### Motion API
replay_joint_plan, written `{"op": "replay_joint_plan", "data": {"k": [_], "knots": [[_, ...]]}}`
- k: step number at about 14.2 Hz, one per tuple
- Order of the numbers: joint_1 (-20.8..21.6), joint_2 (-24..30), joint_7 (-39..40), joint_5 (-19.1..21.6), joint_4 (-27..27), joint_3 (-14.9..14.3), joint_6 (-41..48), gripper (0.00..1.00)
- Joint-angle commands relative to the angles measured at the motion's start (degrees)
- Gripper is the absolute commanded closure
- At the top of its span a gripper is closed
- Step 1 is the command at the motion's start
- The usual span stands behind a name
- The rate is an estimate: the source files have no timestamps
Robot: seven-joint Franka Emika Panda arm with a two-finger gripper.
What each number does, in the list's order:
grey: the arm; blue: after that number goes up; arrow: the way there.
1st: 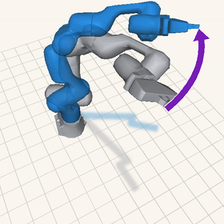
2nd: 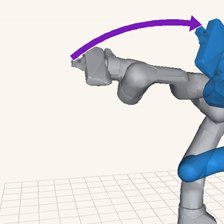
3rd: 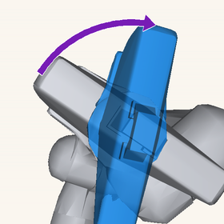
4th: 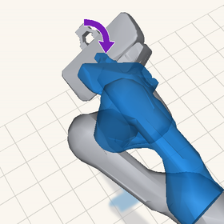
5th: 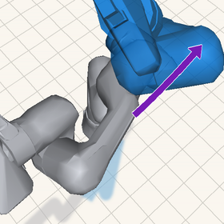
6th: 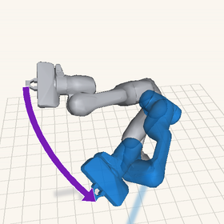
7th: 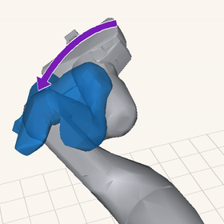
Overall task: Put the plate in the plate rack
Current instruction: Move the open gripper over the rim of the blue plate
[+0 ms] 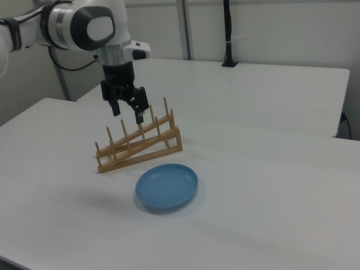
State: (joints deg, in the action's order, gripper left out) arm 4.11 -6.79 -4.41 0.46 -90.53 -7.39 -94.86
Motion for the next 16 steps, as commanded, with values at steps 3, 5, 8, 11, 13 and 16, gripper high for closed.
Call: {"op": "replay_joint_plan", "data": {"k": [3,5,8,11,13,16], "knots": [[-5.24,-1.91,9.05,1.12,0.09,-0.17,-0.32,0.00],[-7.08,-2.96,11.86,1.92,-0.08,-0.35,-0.58,0.00],[-10.60,-7.35,18.97,2.79,-0.26,-1.48,-2.43,0.00],[-10.96,-11.74,25.40,9.80,-0.44,-6.40,-6.89,0.03],[-11.31,-14.12,27.34,12.19,-0.44,-7.55,-10.94,0.05],[-11.93,-18.07,29.10,12.46,-0.52,-7.55,-14.55,0.09]]}}
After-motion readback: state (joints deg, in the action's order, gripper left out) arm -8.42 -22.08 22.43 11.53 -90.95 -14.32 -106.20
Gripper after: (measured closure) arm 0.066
